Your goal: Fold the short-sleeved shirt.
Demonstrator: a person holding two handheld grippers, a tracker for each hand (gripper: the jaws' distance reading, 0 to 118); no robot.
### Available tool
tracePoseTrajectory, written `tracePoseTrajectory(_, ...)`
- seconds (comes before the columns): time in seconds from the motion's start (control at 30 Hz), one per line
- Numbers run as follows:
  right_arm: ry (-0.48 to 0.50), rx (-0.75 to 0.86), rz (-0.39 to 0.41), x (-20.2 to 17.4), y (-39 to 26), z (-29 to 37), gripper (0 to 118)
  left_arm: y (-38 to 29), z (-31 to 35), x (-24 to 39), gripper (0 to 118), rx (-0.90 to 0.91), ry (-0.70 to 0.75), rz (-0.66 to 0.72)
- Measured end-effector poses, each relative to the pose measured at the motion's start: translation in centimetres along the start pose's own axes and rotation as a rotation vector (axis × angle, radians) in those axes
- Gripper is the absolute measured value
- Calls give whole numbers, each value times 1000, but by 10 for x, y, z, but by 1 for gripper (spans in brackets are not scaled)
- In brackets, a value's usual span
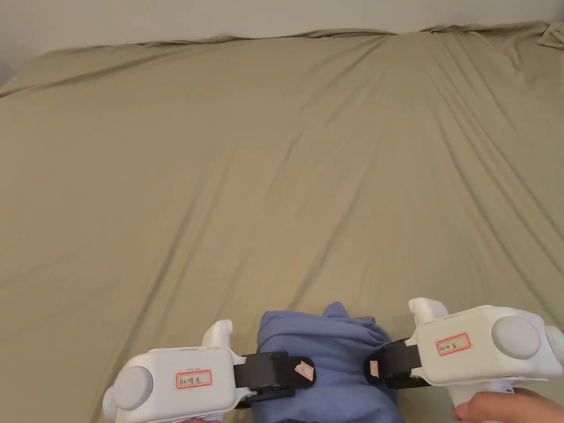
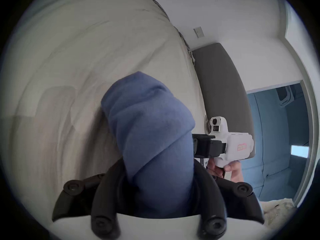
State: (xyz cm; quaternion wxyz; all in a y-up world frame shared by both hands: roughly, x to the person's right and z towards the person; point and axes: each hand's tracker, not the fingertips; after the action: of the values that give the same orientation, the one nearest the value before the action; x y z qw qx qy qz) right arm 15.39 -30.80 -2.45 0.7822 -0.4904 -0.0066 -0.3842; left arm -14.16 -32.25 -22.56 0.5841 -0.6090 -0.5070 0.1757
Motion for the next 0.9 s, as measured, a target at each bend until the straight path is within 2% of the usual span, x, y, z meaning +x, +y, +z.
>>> tracePoseTrajectory(0.07, 37, 39, 24, -9, 1, 7, 2, 4, 12, -1, 42, 11, -14, 18)
tracePoseTrajectory(0.13, 132, 111, 24, -20, 0, 25, 2, 13, 41, -4, 42, 34, -54, 18)
tracePoseTrajectory(0.23, 232, 180, 30, -37, 0, 52, 2, 31, 107, -23, 42, 95, 2, 7)
tracePoseTrajectory(0.3, 197, 209, 65, -49, 0, 66, 2, 41, 151, -43, 42, 125, 86, 13)
tracePoseTrajectory(0.43, 69, 287, 132, -69, -2, 84, 2, 58, 237, -92, 42, 163, 253, 63)
tracePoseTrajectory(0.57, 127, 285, 88, -73, -4, 87, 2, 62, 297, -132, 42, 234, 289, 182)
tracePoseTrajectory(0.77, 54, 241, 83, -72, -9, 77, 2, 45, 317, -152, 42, 256, 374, 289)
tracePoseTrajectory(0.9, 61, 234, 60, -68, -9, 77, 2, 36, 313, -162, 45, 271, 357, 352)
